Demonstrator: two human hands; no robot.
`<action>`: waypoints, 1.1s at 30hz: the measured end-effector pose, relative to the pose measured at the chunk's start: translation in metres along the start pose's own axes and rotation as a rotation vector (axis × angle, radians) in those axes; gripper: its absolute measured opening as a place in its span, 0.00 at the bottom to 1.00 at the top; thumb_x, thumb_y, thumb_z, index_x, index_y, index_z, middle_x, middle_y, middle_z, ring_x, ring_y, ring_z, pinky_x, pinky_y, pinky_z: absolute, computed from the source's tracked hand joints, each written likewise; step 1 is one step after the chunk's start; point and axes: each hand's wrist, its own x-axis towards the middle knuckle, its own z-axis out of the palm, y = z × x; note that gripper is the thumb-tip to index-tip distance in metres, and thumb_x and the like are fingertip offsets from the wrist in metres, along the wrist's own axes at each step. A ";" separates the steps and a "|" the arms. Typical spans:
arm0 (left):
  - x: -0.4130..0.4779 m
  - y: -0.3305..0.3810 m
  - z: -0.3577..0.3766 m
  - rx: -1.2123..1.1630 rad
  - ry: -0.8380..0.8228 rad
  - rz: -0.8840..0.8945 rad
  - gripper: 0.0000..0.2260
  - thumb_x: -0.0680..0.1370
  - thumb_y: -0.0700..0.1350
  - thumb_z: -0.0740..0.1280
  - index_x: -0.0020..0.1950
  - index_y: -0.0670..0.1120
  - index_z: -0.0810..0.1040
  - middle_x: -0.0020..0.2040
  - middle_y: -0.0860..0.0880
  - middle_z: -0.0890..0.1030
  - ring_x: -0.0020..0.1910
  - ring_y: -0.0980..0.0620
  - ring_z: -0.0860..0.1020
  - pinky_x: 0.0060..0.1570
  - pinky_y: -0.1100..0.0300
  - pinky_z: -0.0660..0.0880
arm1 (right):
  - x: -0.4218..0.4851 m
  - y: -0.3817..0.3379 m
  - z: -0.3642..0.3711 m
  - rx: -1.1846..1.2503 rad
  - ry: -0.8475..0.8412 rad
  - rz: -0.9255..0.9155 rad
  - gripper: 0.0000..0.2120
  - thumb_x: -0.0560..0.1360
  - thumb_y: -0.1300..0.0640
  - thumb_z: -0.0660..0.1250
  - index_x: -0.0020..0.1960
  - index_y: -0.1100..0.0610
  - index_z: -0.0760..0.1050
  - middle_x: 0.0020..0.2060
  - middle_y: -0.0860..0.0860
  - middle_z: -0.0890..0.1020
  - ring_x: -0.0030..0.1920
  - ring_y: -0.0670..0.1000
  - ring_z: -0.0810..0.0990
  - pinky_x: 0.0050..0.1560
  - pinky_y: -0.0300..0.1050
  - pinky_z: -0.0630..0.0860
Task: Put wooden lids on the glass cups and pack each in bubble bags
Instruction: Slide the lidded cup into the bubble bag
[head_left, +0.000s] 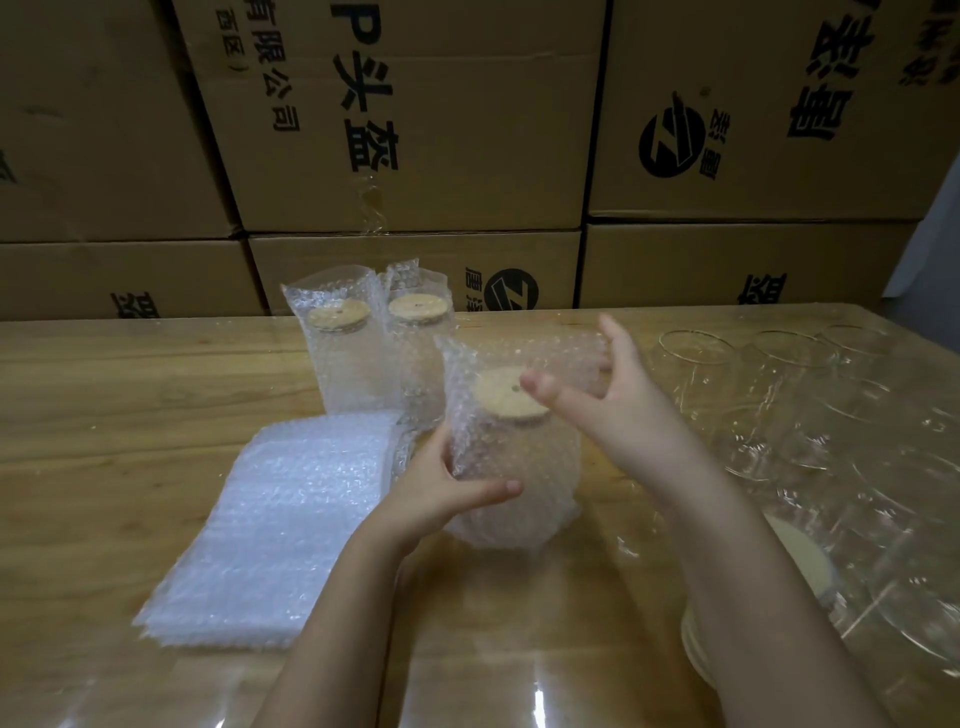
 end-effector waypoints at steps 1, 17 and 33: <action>0.000 0.001 0.001 0.002 0.005 0.004 0.37 0.60 0.51 0.80 0.67 0.54 0.70 0.59 0.59 0.80 0.60 0.60 0.78 0.52 0.69 0.74 | 0.000 0.002 0.005 -0.013 -0.046 0.021 0.58 0.55 0.28 0.68 0.77 0.40 0.45 0.75 0.45 0.60 0.72 0.51 0.63 0.66 0.54 0.66; 0.007 0.006 0.006 -0.008 0.136 -0.025 0.39 0.58 0.54 0.81 0.67 0.56 0.70 0.59 0.56 0.80 0.58 0.59 0.79 0.56 0.60 0.75 | 0.001 0.087 0.090 0.385 0.279 -0.172 0.12 0.76 0.44 0.56 0.57 0.41 0.70 0.52 0.30 0.77 0.55 0.30 0.74 0.49 0.20 0.67; 0.102 0.026 0.030 0.041 0.648 -0.013 0.46 0.64 0.52 0.80 0.74 0.46 0.59 0.71 0.46 0.68 0.69 0.46 0.68 0.67 0.49 0.68 | 0.023 0.106 0.094 0.491 0.521 0.064 0.17 0.79 0.45 0.56 0.58 0.55 0.74 0.55 0.55 0.78 0.57 0.56 0.77 0.60 0.58 0.73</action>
